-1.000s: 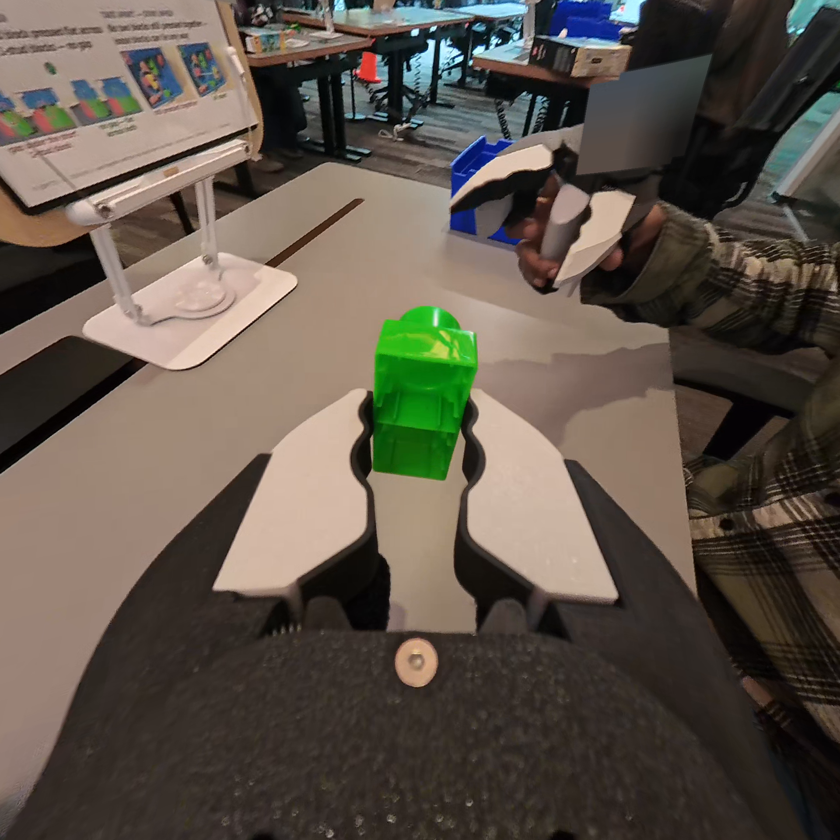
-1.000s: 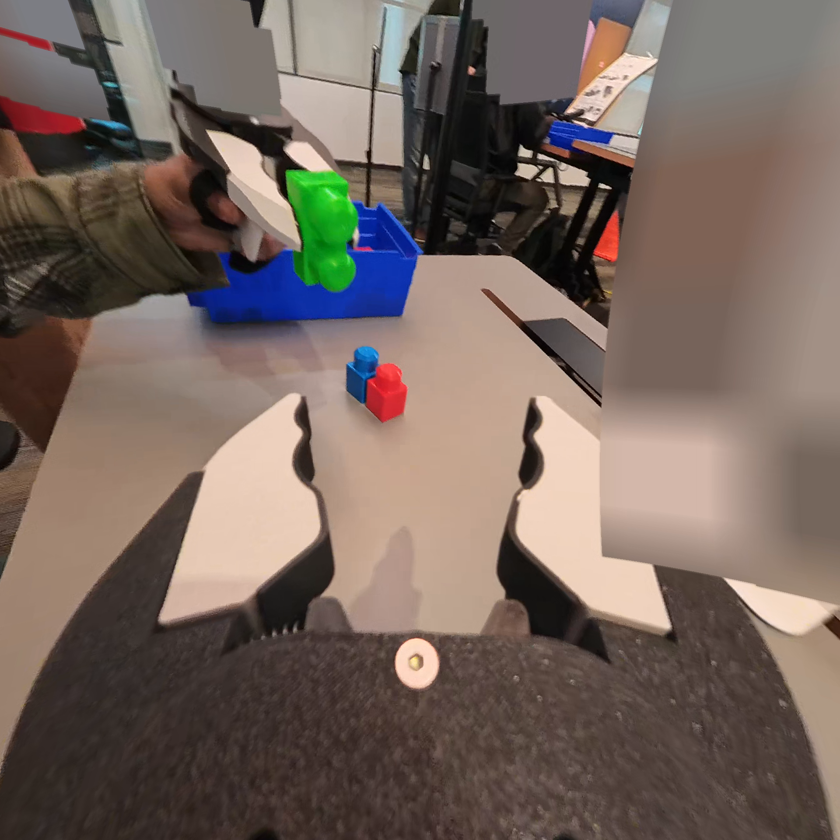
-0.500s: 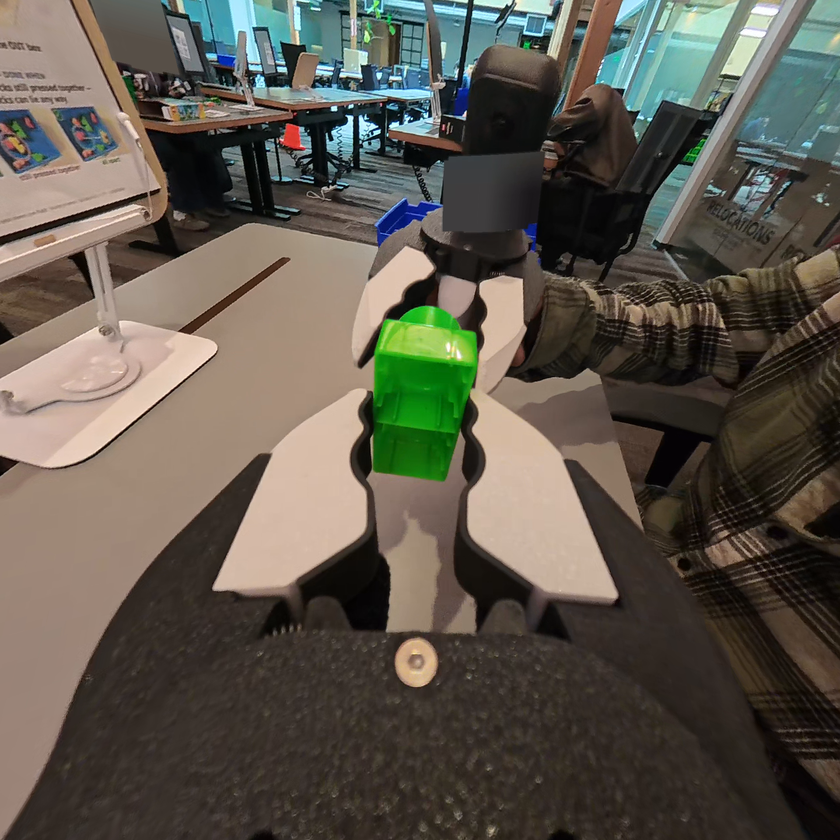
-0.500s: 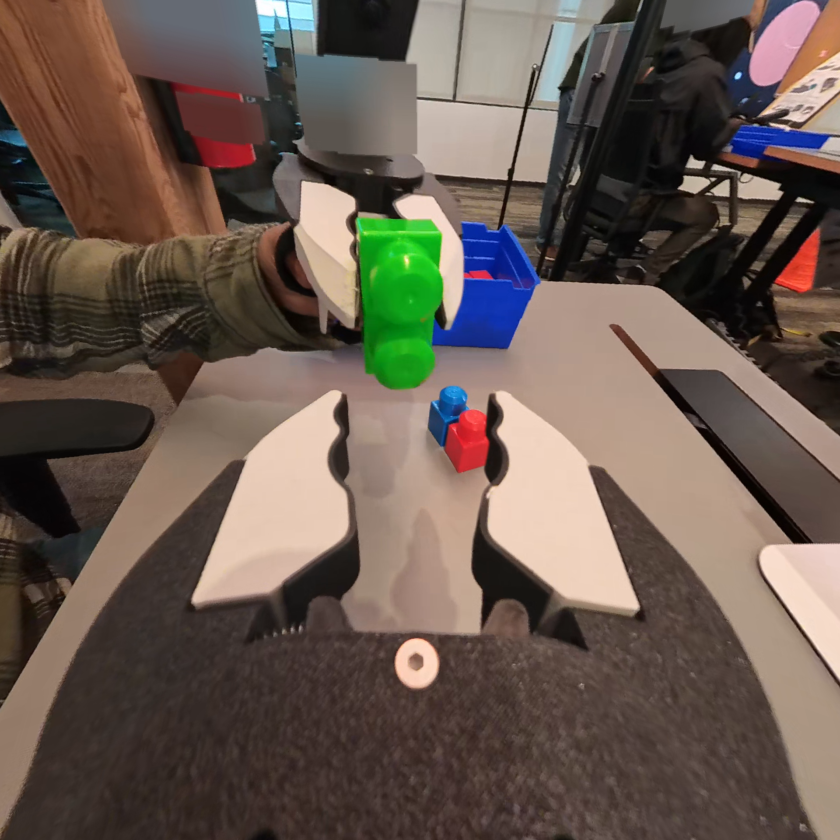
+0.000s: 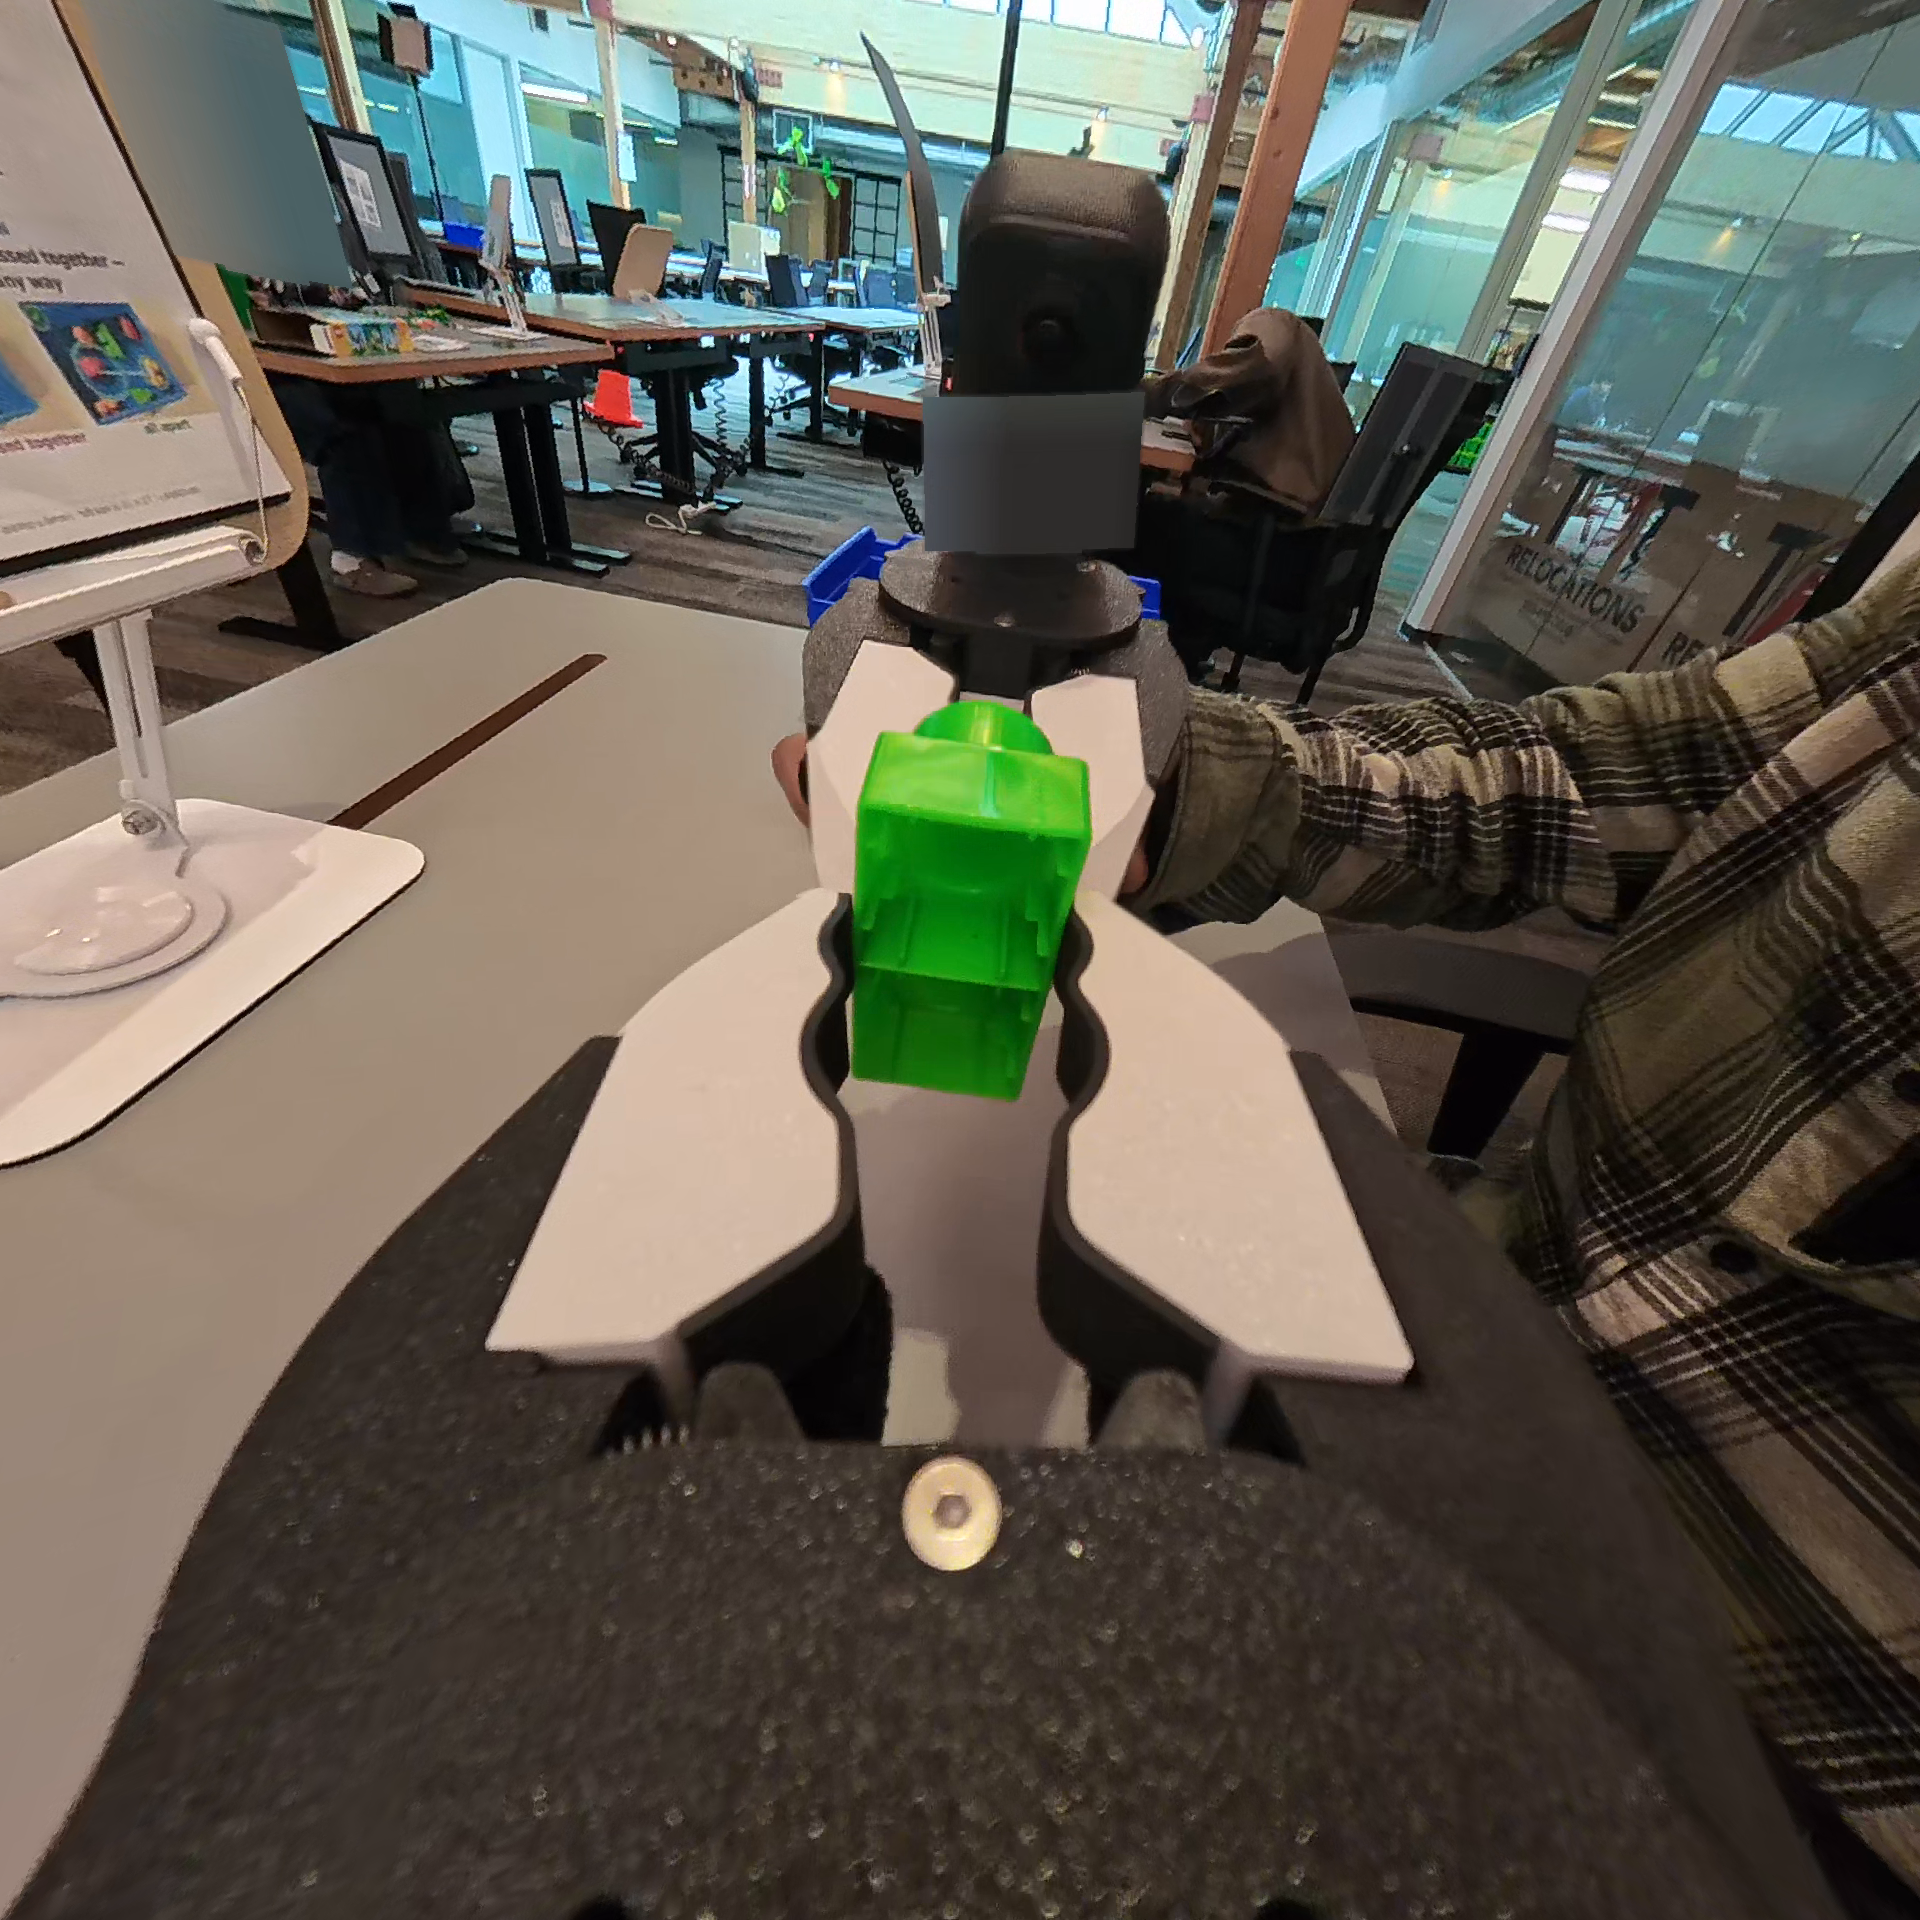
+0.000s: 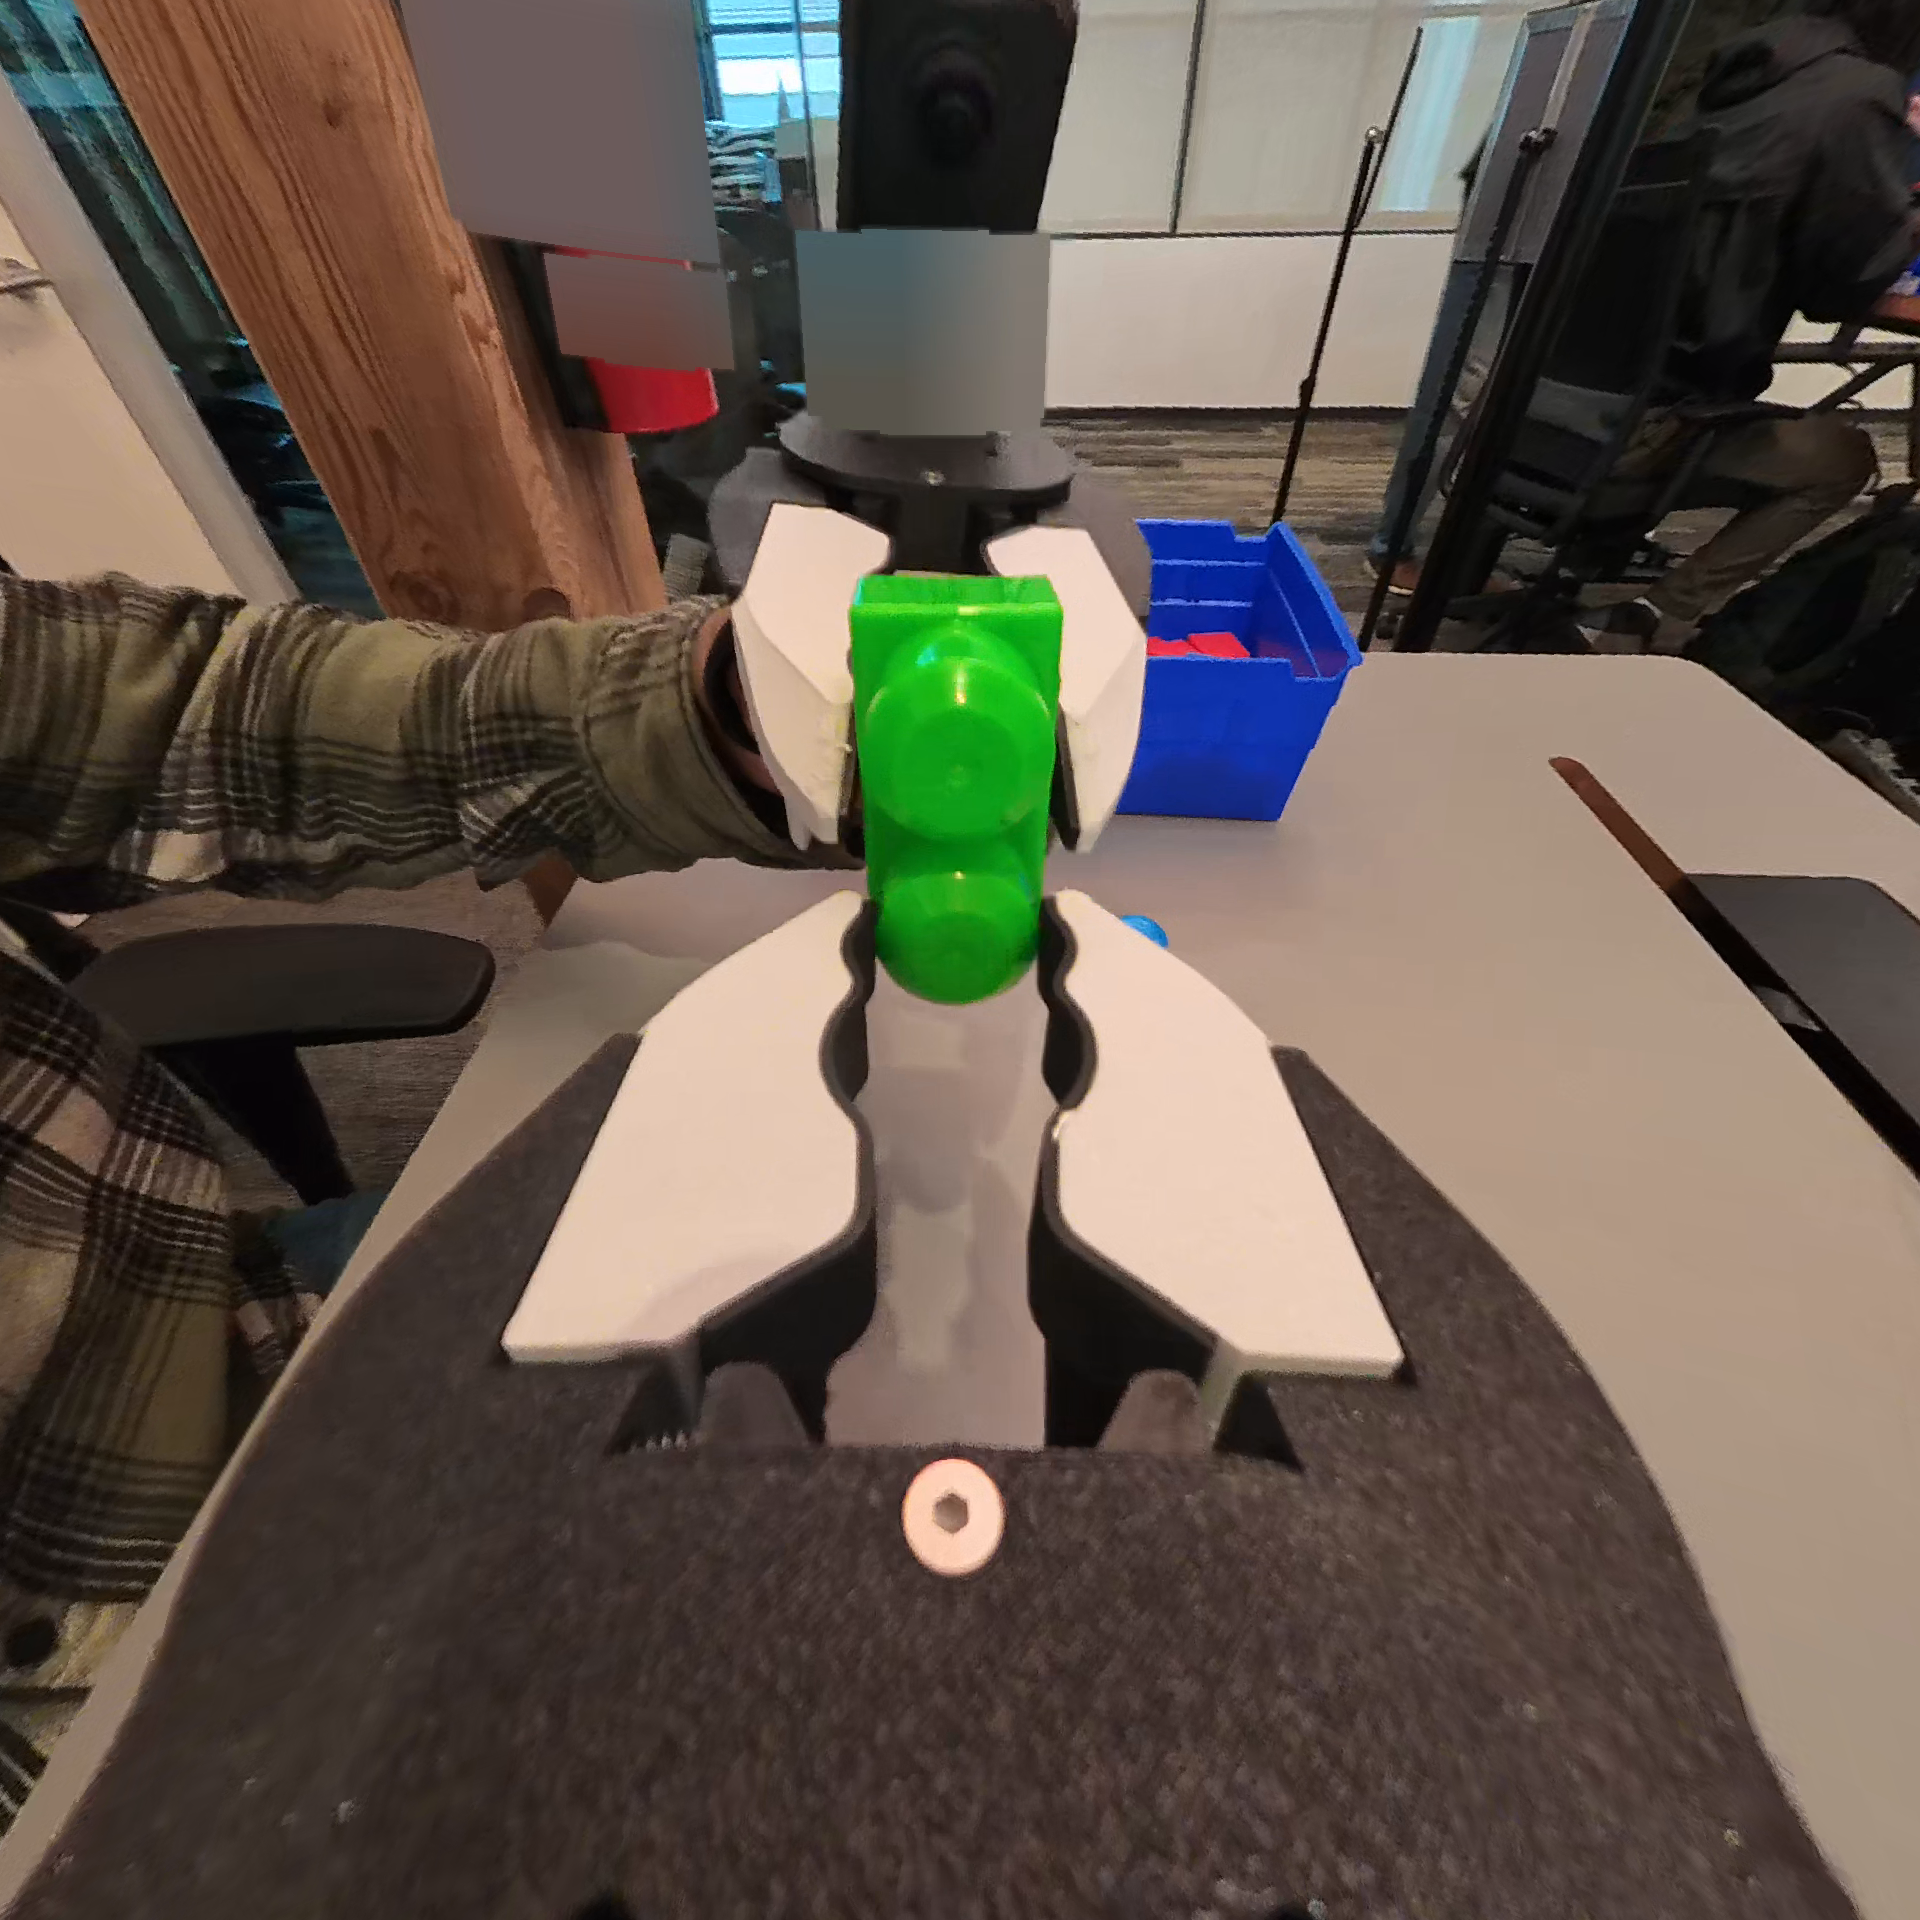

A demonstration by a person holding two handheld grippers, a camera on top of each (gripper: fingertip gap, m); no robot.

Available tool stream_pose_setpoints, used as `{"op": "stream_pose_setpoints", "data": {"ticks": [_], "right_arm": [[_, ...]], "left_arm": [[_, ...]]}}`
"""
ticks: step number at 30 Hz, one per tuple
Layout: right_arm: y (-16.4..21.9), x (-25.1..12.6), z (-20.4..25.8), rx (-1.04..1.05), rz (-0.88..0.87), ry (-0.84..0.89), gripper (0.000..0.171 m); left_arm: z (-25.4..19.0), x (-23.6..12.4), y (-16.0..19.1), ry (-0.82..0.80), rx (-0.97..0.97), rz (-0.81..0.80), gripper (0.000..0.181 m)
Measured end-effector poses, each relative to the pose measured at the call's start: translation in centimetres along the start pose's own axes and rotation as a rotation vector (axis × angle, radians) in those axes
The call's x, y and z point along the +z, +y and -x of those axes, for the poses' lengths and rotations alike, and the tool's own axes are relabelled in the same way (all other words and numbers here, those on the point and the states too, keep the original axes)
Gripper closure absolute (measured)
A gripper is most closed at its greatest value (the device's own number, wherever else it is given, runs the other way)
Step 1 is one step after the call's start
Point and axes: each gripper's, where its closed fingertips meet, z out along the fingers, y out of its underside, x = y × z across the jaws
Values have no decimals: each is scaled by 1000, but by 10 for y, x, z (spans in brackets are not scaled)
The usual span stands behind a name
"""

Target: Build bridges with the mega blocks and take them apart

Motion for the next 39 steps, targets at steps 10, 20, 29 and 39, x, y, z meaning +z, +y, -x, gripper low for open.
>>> {"op": "stream_pose_setpoints", "data": {"ticks": [10,20,29,39], "right_arm": [[10,11,-6,-60,140,-40,143],[28,24,-25,-93,339,-67,143],[58,33,-65,-193,734,-85,143],[80,76,-84,-295,1152,-195,143]], "left_arm": [[7,-7,11,-58,1,17,143],[28,-41,28,-243,-38,80,146],[18,-105,64,-585,-77,194,149],[-20,-136,104,-689,-188,234,156]]}}
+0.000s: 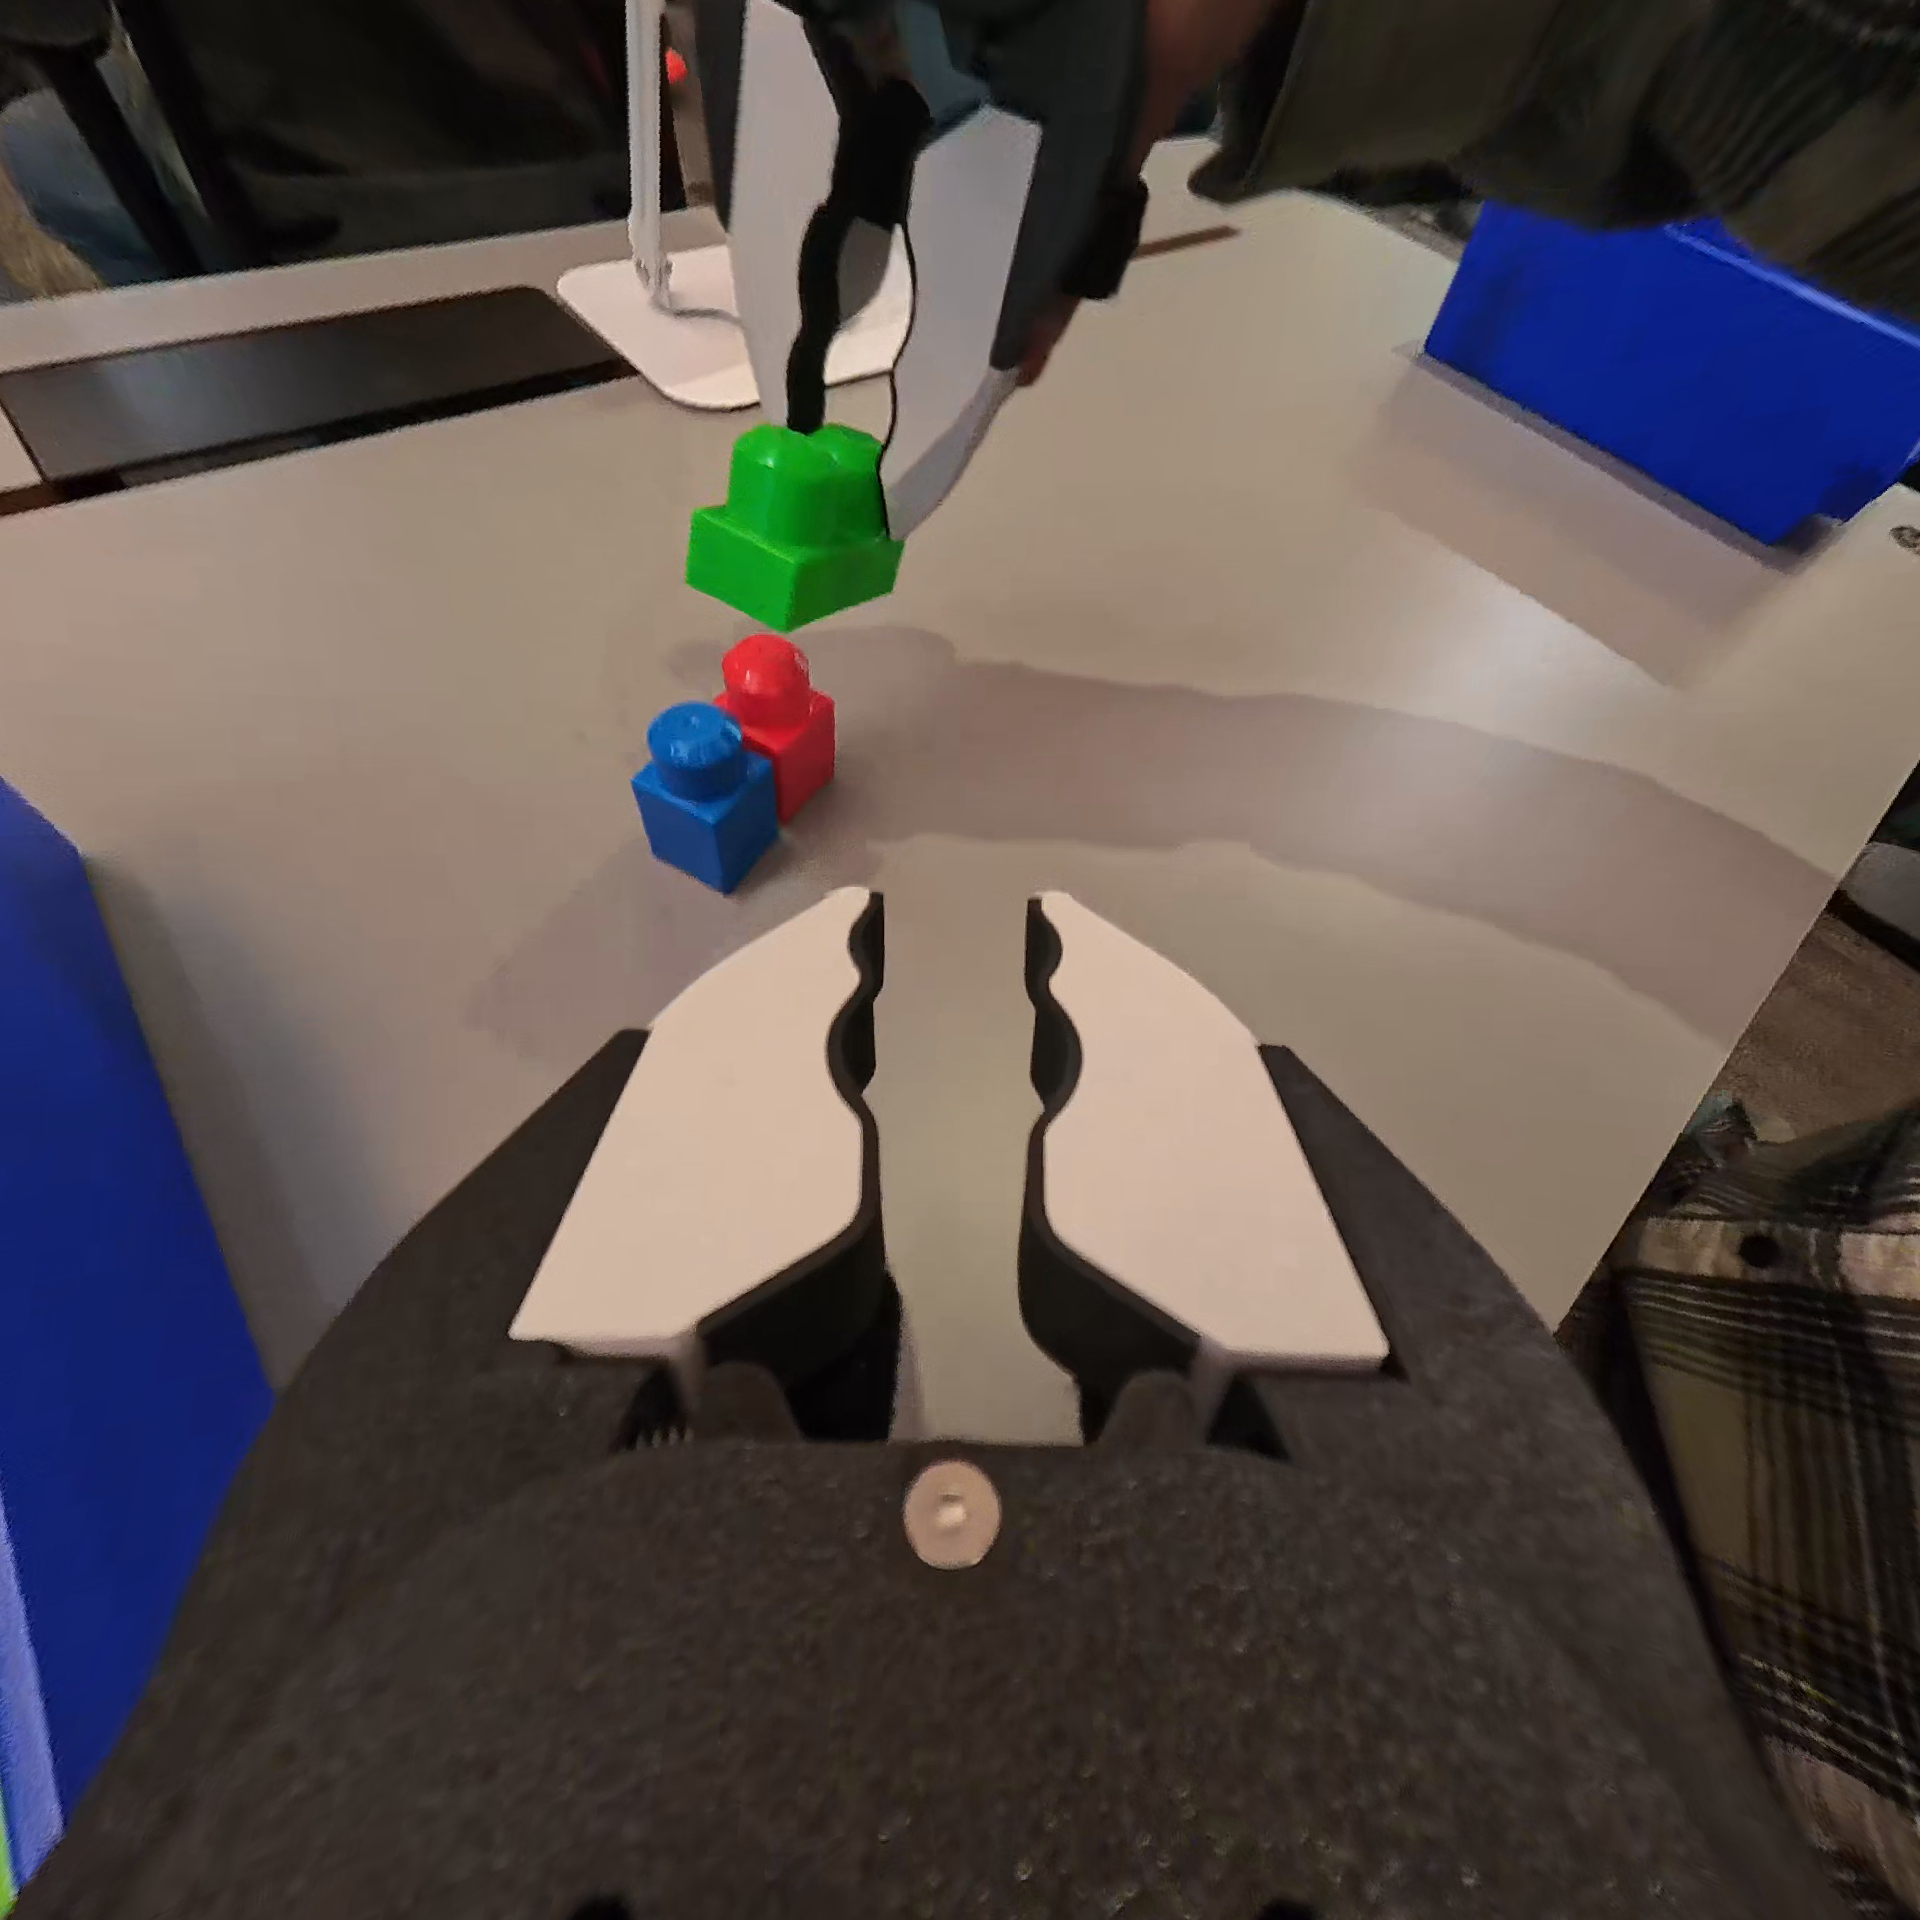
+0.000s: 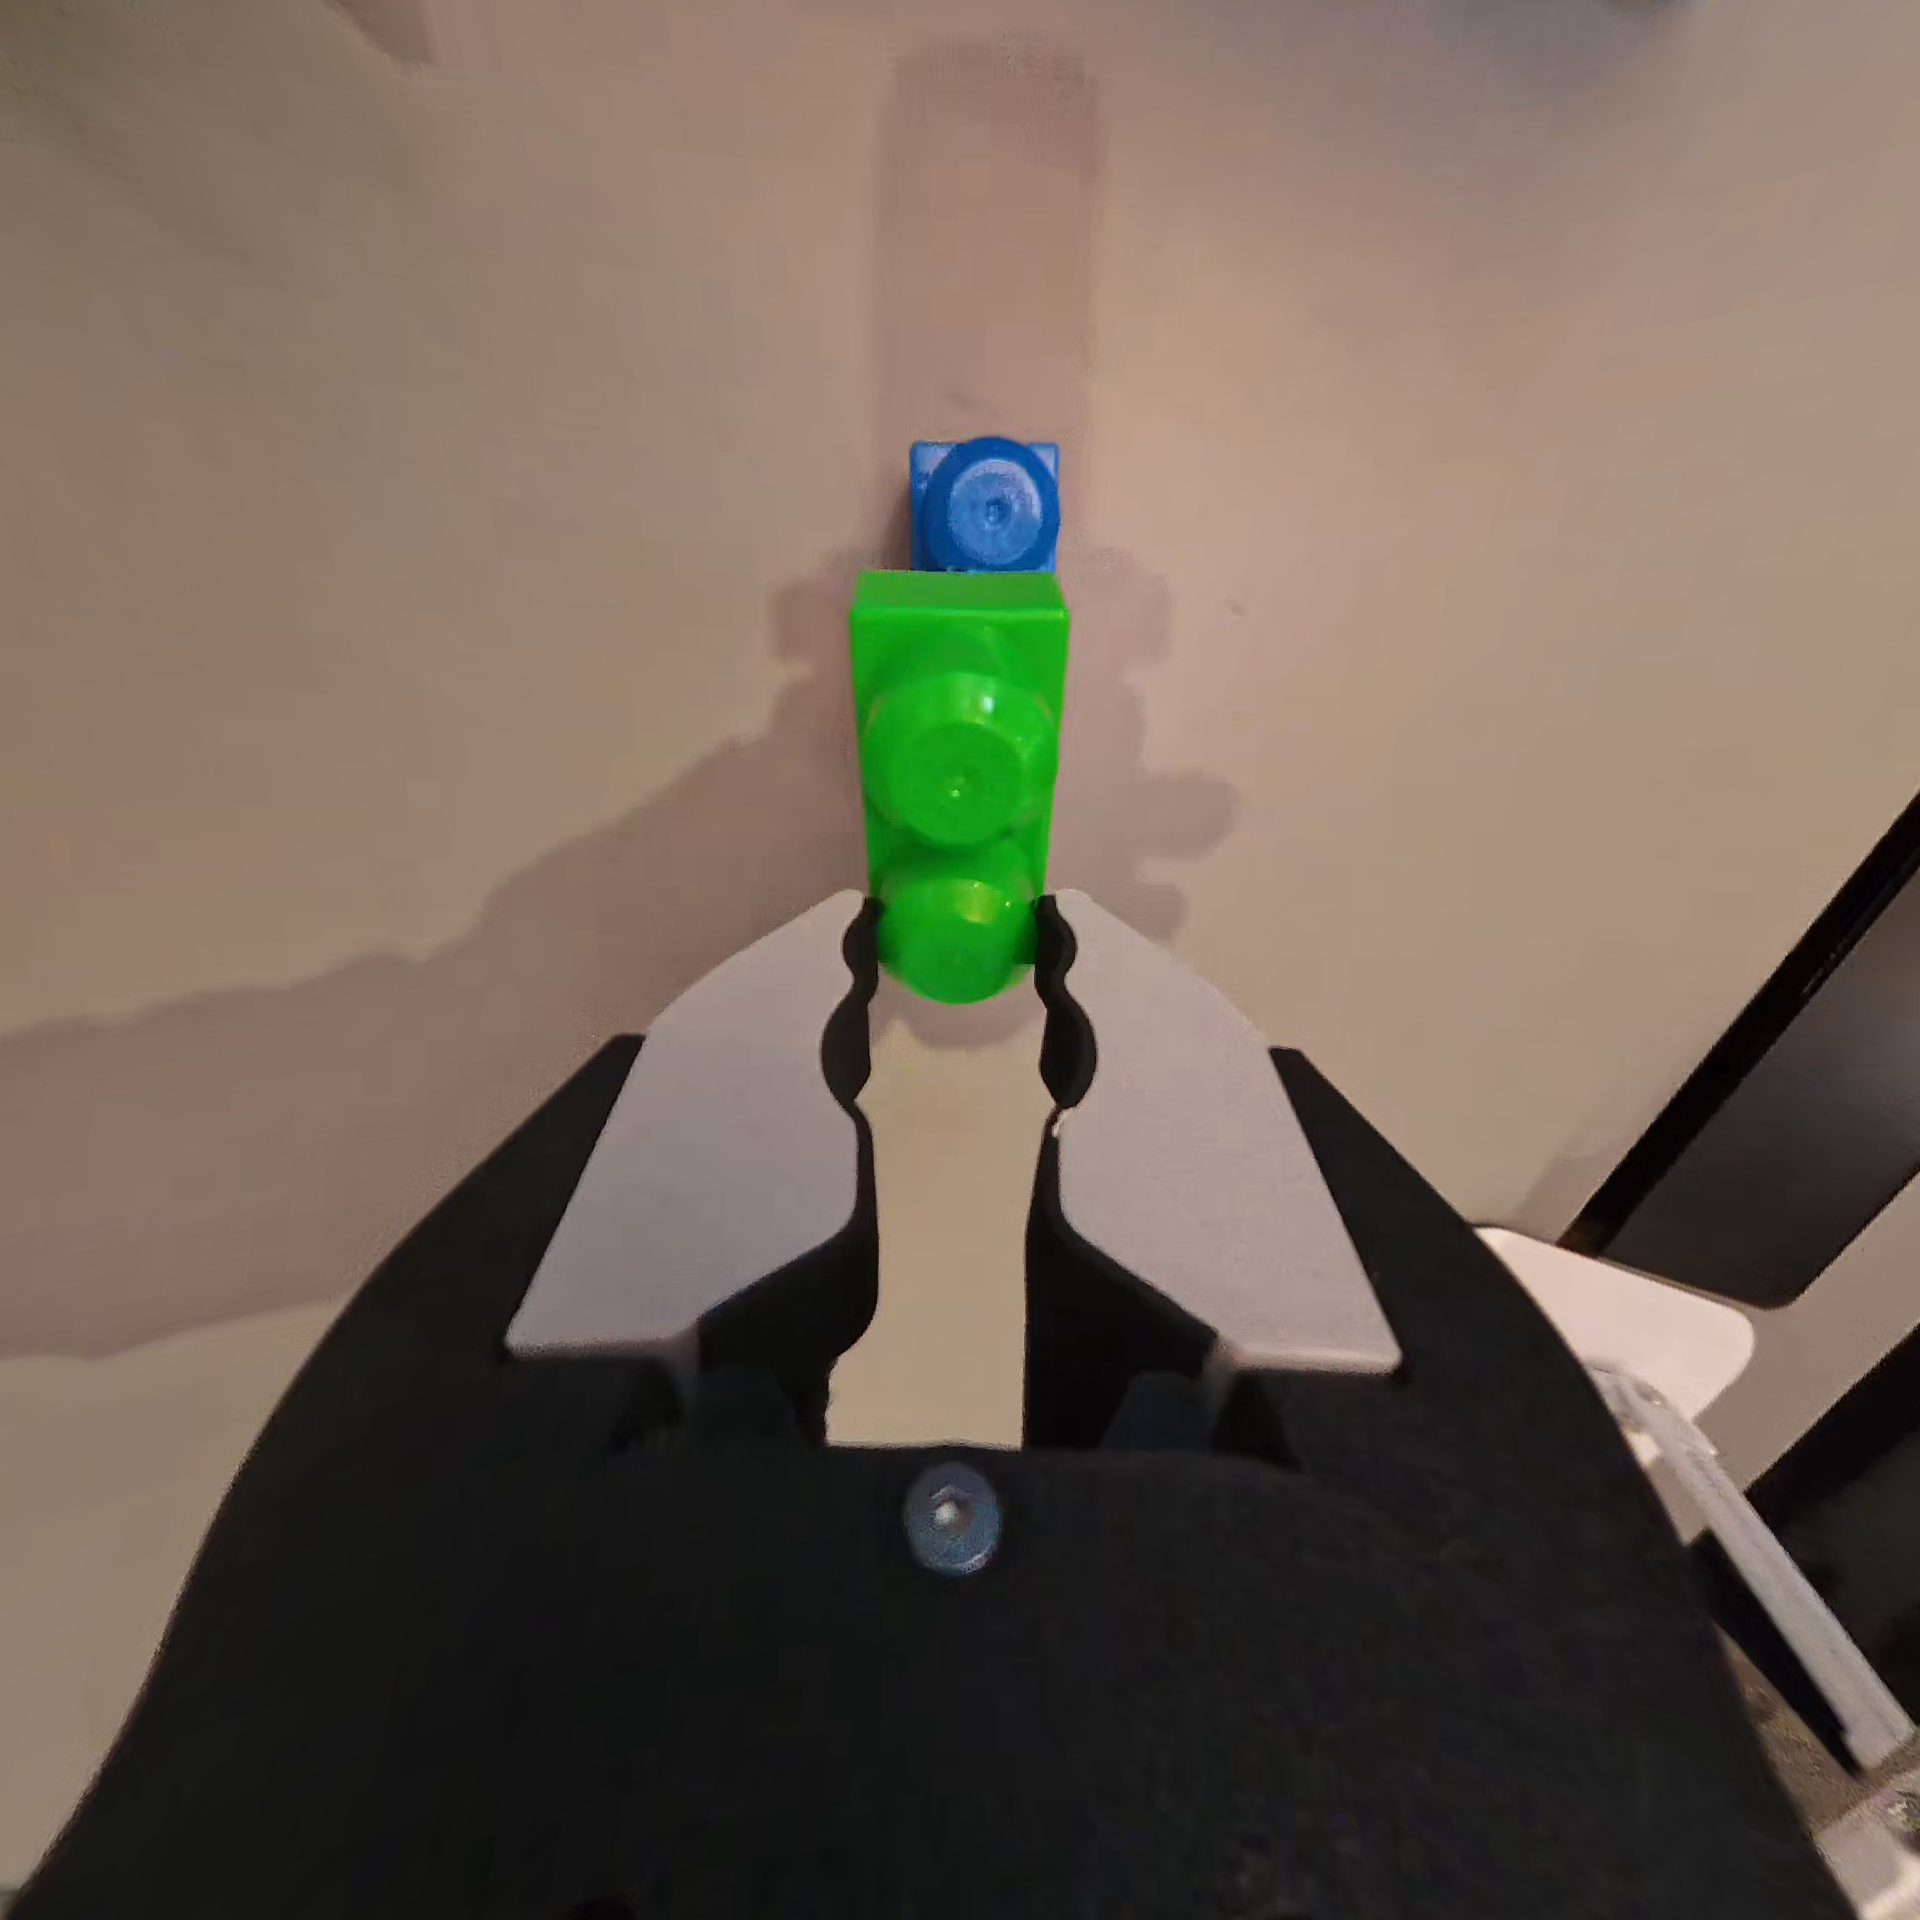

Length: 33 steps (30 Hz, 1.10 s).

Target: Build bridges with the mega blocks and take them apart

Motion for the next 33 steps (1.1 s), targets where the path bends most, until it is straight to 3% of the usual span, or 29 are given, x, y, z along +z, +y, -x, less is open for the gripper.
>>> {"op": "stream_pose_setpoints", "data": {"ticks": [14,33], "right_arm": [[-20,20,-9,-88,260,-37,143],[-13,38,-6,-64,329,-109,143]], "left_arm": [[3,-1,15,3,12,43,161],[5,8,19,14,27,76,164]]}}
